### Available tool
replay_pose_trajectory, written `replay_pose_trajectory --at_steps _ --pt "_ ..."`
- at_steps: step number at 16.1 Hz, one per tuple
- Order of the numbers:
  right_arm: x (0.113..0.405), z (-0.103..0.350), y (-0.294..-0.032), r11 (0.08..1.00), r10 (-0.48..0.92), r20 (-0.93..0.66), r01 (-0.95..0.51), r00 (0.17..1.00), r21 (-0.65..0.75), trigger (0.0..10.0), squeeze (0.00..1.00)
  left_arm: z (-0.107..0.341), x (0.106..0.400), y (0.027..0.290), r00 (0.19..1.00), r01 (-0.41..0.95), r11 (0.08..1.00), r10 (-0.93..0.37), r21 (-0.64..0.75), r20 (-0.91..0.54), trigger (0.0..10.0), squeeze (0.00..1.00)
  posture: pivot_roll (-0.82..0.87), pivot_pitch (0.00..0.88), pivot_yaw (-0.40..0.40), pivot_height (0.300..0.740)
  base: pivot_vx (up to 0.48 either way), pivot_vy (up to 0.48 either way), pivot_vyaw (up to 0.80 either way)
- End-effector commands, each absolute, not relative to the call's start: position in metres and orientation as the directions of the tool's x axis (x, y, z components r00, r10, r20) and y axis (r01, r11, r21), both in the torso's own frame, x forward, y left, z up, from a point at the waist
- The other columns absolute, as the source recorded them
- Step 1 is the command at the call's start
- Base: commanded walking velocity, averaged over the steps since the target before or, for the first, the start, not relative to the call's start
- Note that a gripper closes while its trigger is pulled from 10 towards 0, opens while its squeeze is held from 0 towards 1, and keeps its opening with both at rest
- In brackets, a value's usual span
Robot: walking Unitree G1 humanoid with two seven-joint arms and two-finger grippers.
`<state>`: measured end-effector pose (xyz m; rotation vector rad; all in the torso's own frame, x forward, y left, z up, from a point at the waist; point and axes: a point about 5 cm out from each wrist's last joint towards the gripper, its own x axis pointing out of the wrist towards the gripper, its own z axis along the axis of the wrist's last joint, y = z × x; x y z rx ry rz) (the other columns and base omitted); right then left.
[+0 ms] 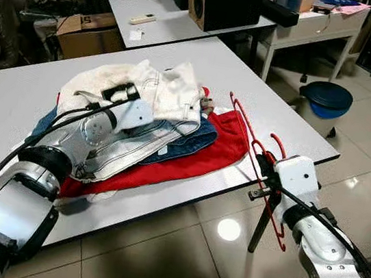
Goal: Hang hanger
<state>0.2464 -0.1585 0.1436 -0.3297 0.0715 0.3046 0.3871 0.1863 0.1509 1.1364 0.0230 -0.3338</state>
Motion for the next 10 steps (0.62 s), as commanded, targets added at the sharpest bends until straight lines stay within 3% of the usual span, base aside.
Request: replay_pose_trajectory --at_steps 1,3,5,6,7,8,10 --pt "0.246 0.143 -0.156 0.899 0.296 -0.112 -0.317 0.948 -0.304 10.0 0.00 0.170 0.393 0.192 0.971 0.166 0.372 -0.223 0.913 -0.086 10.0 0.00 -0.20 0.000 0.175 0.740 0.000 0.000 0.00" --pt "0.246 0.143 -0.156 0.901 0.293 -0.110 -0.312 0.950 -0.302 10.0 0.00 0.153 0.387 0.180 0.928 0.308 0.354 -0.315 0.883 -0.198 10.0 0.00 -0.20 0.000 0.178 0.740 0.000 0.000 0.00" --pt "0.246 0.143 -0.155 0.901 0.292 -0.107 -0.311 0.951 -0.302 10.0 0.00 0.142 0.383 0.174 0.910 0.357 0.366 -0.342 0.859 -0.232 10.0 0.00 -0.21 0.000 0.185 0.740 0.000 0.000 0.00" --pt "0.247 0.143 -0.155 0.903 0.289 -0.105 -0.307 0.952 -0.301 10.0 0.00 0.140 0.383 0.171 0.904 0.374 0.384 -0.354 0.844 -0.239 6.4 0.00 -0.21 0.000 0.190 0.740 0.000 0.000 0.00" --pt "0.247 0.144 -0.156 0.904 0.288 -0.104 -0.306 0.952 -0.300 10.0 0.00 0.139 0.382 0.170 0.903 0.379 0.390 -0.357 0.839 -0.241 6.4 0.00 -0.21 0.000 0.190 0.740 0.000 0.000 0.00" --pt "0.247 0.144 -0.156 0.904 0.287 -0.102 -0.304 0.953 -0.300 10.0 0.00 0.139 0.383 0.171 0.906 0.378 0.386 -0.341 0.841 -0.251 0.0 0.00 -0.21 0.000 0.194 0.740 0.000 0.000 0.00" --pt "0.247 0.144 -0.157 0.906 0.283 -0.101 -0.300 0.954 -0.300 10.0 0.00 0.147 0.389 0.185 0.943 0.309 0.389 -0.243 0.868 -0.227 0.0 0.00 -0.21 0.000 0.192 0.740 0.000 0.000 0.00"
